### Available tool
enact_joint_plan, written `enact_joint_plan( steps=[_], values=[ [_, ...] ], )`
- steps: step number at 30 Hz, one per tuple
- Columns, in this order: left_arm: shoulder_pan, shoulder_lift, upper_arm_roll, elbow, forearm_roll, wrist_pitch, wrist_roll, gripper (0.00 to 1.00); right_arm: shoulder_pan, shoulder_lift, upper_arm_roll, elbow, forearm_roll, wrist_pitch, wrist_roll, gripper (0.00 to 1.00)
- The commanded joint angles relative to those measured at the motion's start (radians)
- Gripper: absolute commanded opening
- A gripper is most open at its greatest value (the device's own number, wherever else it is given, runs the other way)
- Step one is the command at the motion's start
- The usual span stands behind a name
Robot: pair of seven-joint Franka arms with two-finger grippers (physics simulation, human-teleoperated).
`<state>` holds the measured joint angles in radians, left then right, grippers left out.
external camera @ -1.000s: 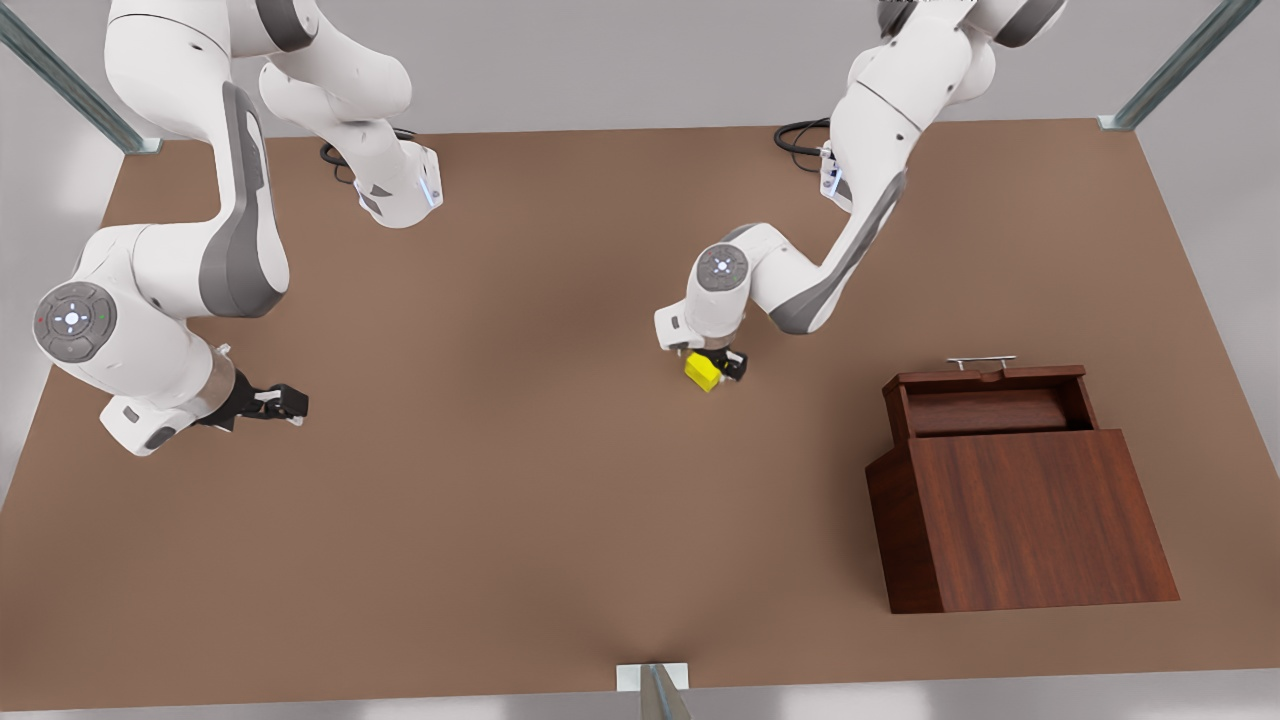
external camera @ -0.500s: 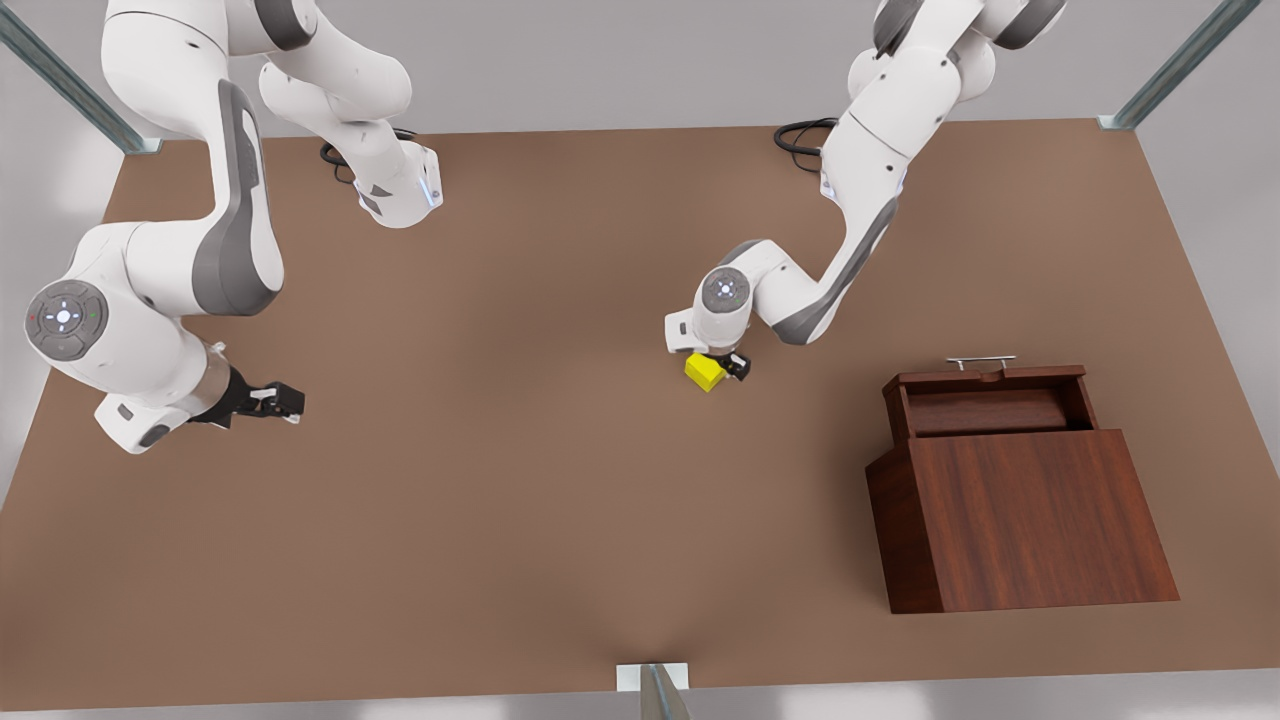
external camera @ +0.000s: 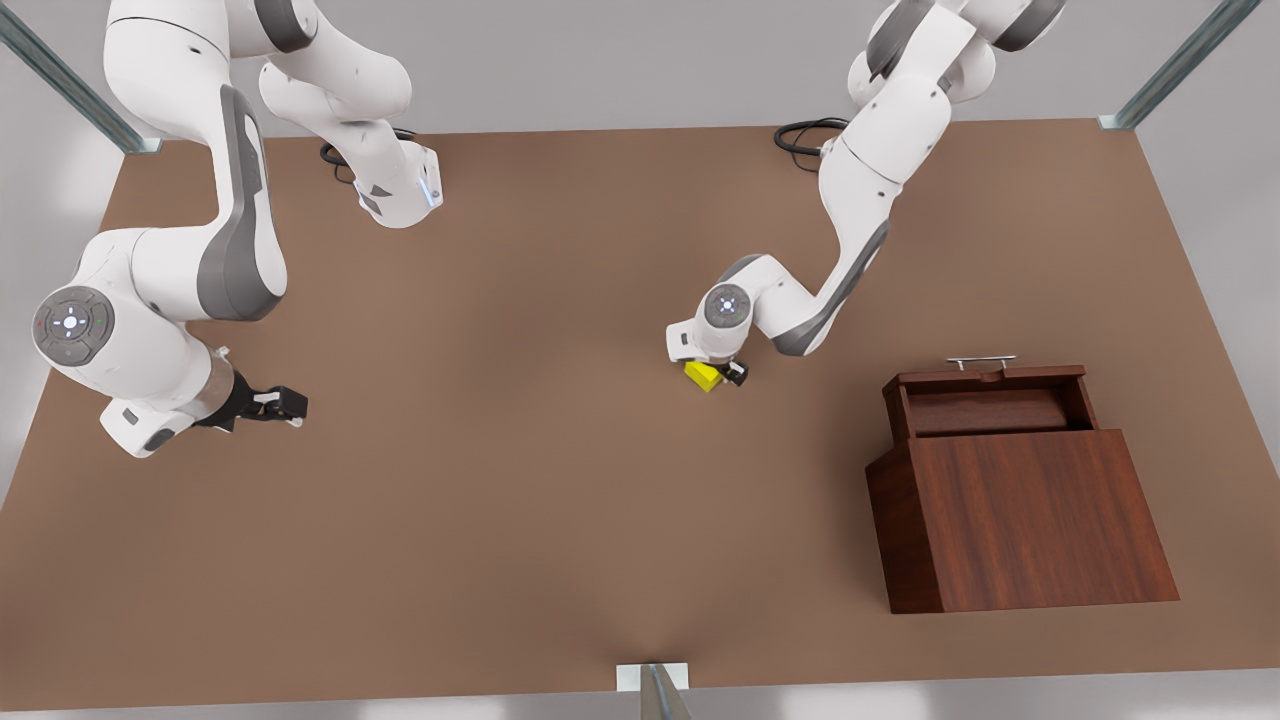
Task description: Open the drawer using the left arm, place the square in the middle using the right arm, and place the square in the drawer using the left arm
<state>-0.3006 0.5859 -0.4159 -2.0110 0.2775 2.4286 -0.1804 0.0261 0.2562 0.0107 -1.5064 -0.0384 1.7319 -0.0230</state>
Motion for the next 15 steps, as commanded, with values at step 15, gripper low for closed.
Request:
enact_joint_plan(
  steps=[15],
  values=[
    [0.014, -0.001, -0.001, 0.005, -0.003, -0.011, -0.005, 0.63, -0.021, -0.003, 0.0, 0.003, 0.037, 0.005, -0.003, 1.0]
  ],
)
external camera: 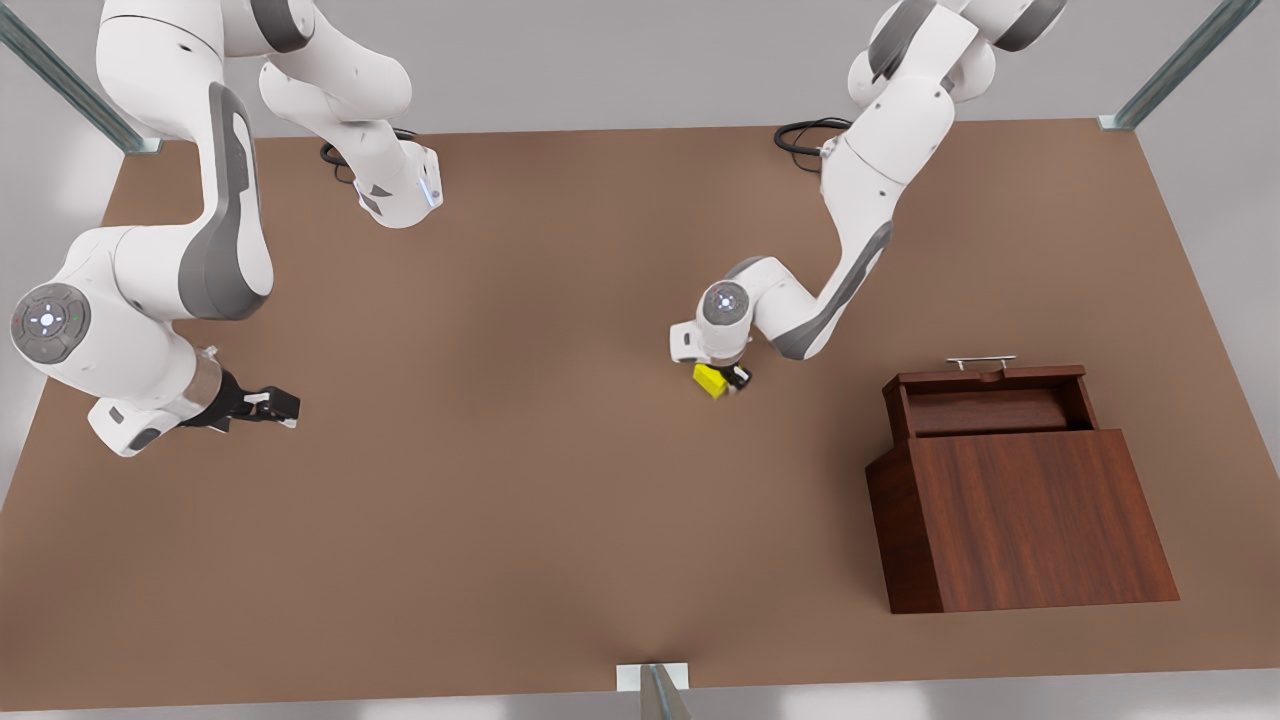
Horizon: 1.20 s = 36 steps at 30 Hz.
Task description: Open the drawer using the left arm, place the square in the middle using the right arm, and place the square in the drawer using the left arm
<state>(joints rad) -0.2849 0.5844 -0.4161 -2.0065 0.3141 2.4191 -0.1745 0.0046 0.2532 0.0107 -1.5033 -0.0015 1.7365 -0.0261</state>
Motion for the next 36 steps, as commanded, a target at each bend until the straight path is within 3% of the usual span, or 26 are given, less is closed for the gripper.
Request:
enact_joint_plan(
  steps=[1, 7, 11, 13, 15, 21, 27, 31, 32, 33, 34, 36],
  values=[
    [0.001, 0.0, 0.0, 0.0, -0.039, -0.003, -0.011, 0.63, 0.0, 0.0, 0.0, 0.0, 0.0, 0.0, 0.0, 1.0],
    [0.004, -0.034, 0.0, 0.005, -0.041, -0.017, -0.017, 0.63, 0.0, -0.002, 0.0, 0.0, 0.0, 0.0, 0.0, 1.0],
    [0.006, -0.264, 0.053, 0.032, -0.144, -0.279, -0.132, 0.65, -0.002, -0.003, 0.0, 0.003, 0.012, 0.0, 0.002, 1.0],
    [0.124, -0.394, 0.089, 0.069, -0.164, -0.483, -0.146, 0.65, -0.006, -0.006, 0.0, 0.003, 0.015, 0.0, 0.002, 1.0],
    [0.283, -0.448, 0.091, 0.072, -0.162, -0.548, -0.129, 0.65, -0.008, -0.008, 0.0, 0.0, 0.015, 0.0, 0.002, 1.0],
    [0.438, -0.428, 0.272, 0.089, -0.164, -0.514, 0.122, 0.65, -0.008, -0.008, 0.0, 0.0, 0.015, 0.0, 0.002, 1.0],
    [0.547, -0.336, 0.275, 0.094, -0.153, -0.33, 0.188, 0.66, -0.009, -0.009, -0.002, -0.005, 0.037, -0.002, 0.003, 1.0],
    [0.547, -0.313, 0.29, 0.088, -0.15, -0.325, 0.188, 0.67, -0.015, -0.011, -0.002, -0.009, 0.04, -0.008, 0.003, 1.0],
    [0.547, -0.305, 0.298, 0.088, -0.15, -0.327, 0.188, 0.73, -0.015, -0.015, -0.002, -0.009, 0.04, -0.011, 0.003, 1.0],
    [0.547, -0.298, 0.296, 0.088, -0.15, -0.327, 0.188, 0.94, -0.015, -0.015, -0.002, -0.009, 0.04, -0.011, 0.003, 1.0],
    [0.547, -0.298, 0.296, 0.086, -0.15, -0.328, 0.188, 1.0, -0.015, -0.015, -0.002, -0.009, 0.04, -0.011, 0.003, 1.0],
    [0.547, -0.296, 0.296, 0.086, -0.151, -0.327, 0.185, 1.0, -0.015, -0.015, -0.002, -0.009, 0.04, -0.012, 0.003, 1.0]
  ],
)
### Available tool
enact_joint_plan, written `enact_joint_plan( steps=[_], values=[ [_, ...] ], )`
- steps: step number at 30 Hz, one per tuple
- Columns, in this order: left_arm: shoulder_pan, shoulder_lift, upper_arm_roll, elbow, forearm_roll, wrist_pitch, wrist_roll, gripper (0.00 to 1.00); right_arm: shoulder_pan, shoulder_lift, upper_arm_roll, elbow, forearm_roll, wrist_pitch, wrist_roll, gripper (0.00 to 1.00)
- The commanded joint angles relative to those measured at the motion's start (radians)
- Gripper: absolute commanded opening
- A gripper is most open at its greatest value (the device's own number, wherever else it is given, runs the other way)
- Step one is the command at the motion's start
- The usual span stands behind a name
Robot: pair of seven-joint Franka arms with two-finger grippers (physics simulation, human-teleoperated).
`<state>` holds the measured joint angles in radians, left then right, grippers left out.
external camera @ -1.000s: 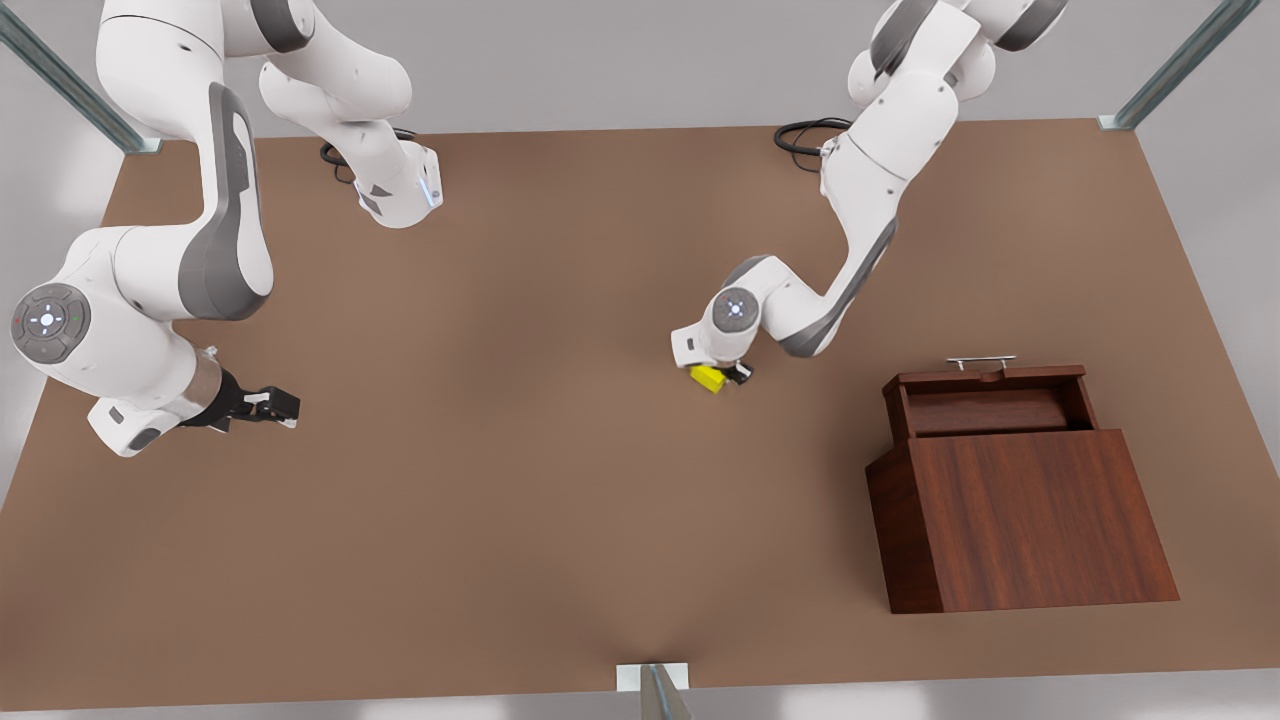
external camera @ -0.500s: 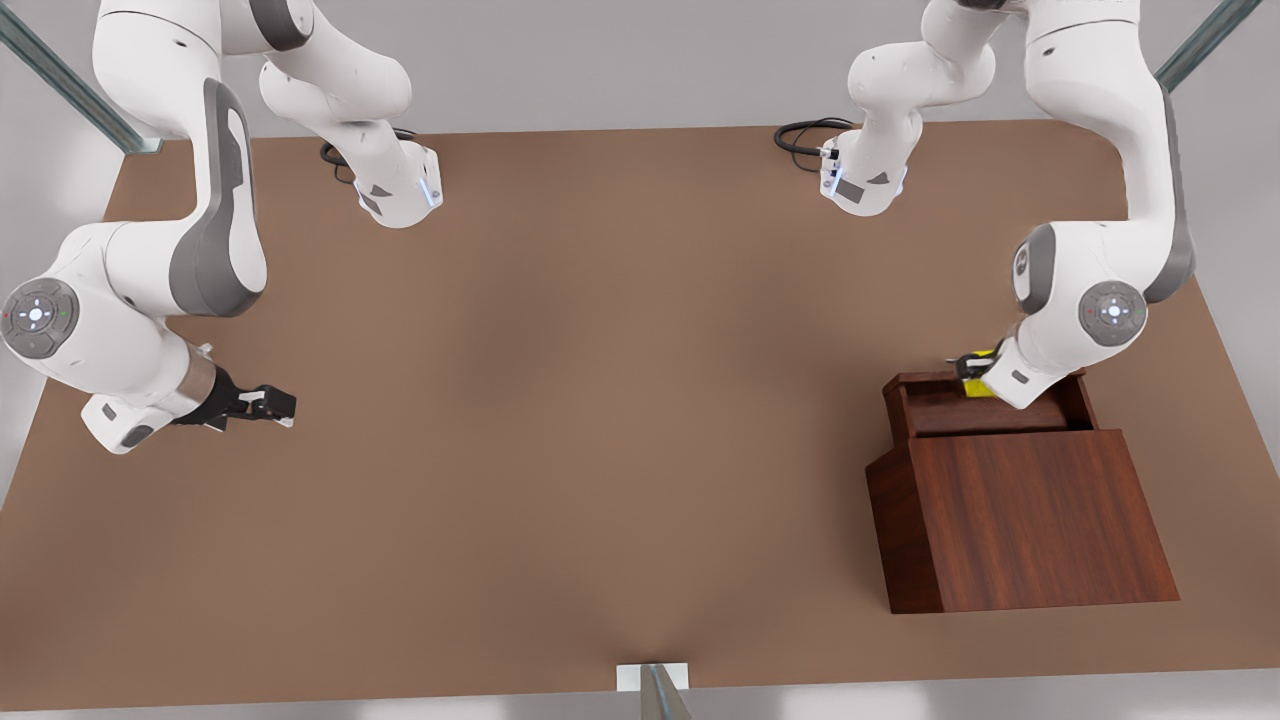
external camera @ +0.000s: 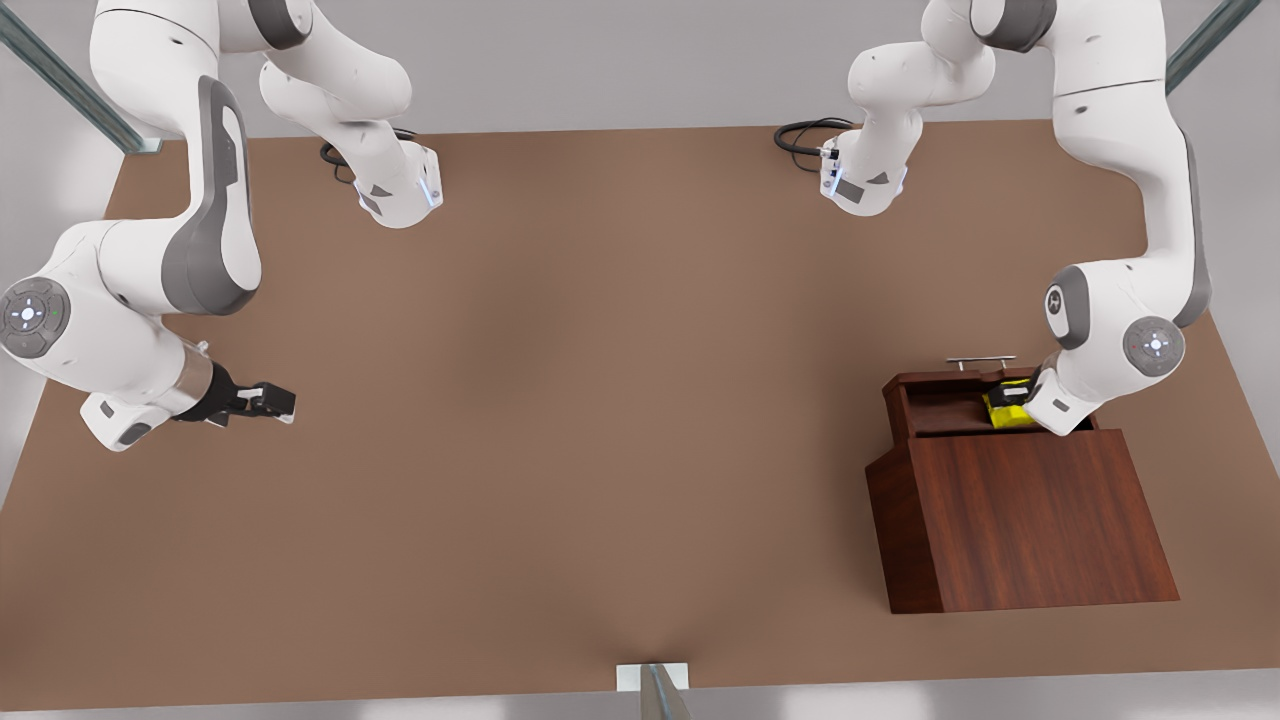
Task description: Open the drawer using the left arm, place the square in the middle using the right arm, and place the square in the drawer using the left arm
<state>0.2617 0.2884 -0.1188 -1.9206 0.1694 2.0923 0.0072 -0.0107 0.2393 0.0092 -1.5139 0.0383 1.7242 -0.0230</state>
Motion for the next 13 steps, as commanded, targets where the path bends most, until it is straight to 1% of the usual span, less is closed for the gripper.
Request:
enact_joint_plan(
  steps=[1, 3, 4, 5, 6, 7, 9, 11, 13],
  values=[
    [0.001, 0.0, -0.001, 0.0, -0.007, 0.0, -0.003, 1.0, 0.0, 0.0, 0.0, 0.0, 0.0, 0.0, 0.0, 1.0],
    [0.001, -0.003, -0.001, 0.002, -0.007, -0.012, -0.009, 1.0, 0.0, 0.002, 0.0, 0.0, 0.0, 0.002, 0.0, 1.0],
    [-0.001, -0.047, -0.007, 0.017, -0.04, -0.035, -0.027, 1.0, 0.0, 0.002, 0.0, 0.001, 0.0, 0.0, 0.0, 1.0],
    [-0.012, -0.098, -0.051, 0.144, -0.11, -0.228, -0.072, 1.0, -0.006, 0.002, 0.0, 0.001, 0.0, -0.002, 0.0, 1.0],
    [-0.032, -0.1, -0.09, 0.281, -0.096, -0.402, -0.099, 1.0, -0.006, 0.002, 0.0, 0.001, 0.0, -0.002, 0.0, 1.0],
    [-0.058, -0.115, -0.117, 0.348, -0.091, -0.469, -0.127, 1.0, -0.006, 0.002, 0.0, 0.001, -0.002, 0.0, 0.0, 1.0],
    [-0.114, -0.14, -0.174, 0.36, -0.051, -0.469, -0.141, 1.0, -0.011, 0.005, 0.0, 0.001, 0.0, 0.002, 0.0, 1.0],
    [-0.145, -0.134, -0.171, 0.411, -0.041, -0.508, -0.141, 1.0, -0.014, 0.005, 0.0, 0.001, -0.002, 0.002, -0.002, 1.0],
    [-0.144, -0.12, -0.171, 0.417, -0.041, -0.522, -0.141, 1.0, -0.014, 0.002, 0.0, 0.003, -0.002, 0.0, -0.002, 1.0]
  ],
)
